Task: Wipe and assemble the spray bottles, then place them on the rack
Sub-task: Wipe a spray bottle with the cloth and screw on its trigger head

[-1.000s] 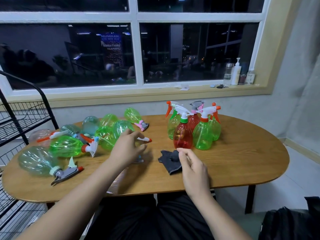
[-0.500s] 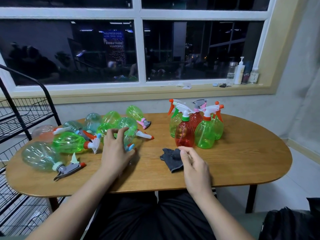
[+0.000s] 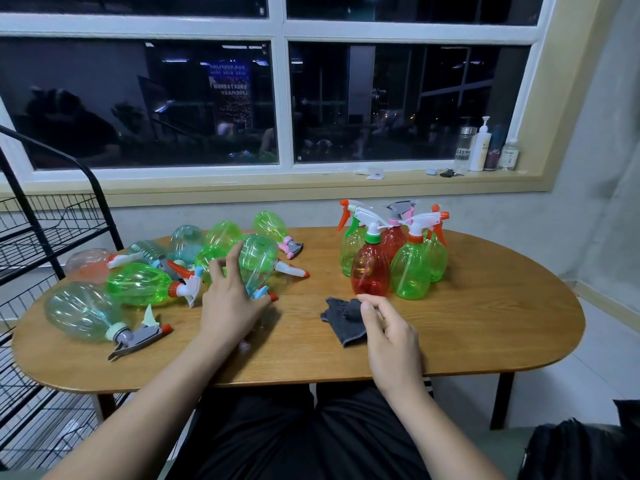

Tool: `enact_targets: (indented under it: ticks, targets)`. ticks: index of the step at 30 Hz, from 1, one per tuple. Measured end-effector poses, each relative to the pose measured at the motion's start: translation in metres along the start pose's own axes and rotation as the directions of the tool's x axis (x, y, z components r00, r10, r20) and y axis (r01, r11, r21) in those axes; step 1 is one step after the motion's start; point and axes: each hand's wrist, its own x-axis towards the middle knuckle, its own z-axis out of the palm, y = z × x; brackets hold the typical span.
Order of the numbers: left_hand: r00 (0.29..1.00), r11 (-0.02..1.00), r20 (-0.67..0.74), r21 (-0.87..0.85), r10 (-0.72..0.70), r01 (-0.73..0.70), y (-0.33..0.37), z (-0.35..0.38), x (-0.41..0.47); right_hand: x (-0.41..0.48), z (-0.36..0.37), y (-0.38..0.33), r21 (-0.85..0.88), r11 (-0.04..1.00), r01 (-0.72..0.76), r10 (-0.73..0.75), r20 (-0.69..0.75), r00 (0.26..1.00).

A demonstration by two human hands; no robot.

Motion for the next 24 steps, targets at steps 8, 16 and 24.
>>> enact_targets:
  ticks: [8, 16, 24]
  targets:
    - [0.996, 0.991, -0.013, -0.094, 0.090, -0.091, 0.031, -0.005, -0.012, -0.001, -0.001, -0.002, 0.006, 1.000, 0.006, -0.006, -0.019, 1.000]
    - [0.970, 0.968, 0.056, -0.102, 0.235, -0.228, 0.069, 0.029, -0.040, 0.000, -0.001, 0.001, -0.004, 1.000, -0.009, 0.009, -0.018, 1.000]
    - [0.965, 0.957, 0.069, -0.165, 0.251, -0.237, 0.090, 0.040, -0.053, 0.004, 0.002, 0.007, -0.083, 0.996, 0.028, -0.015, 0.153, 0.988]
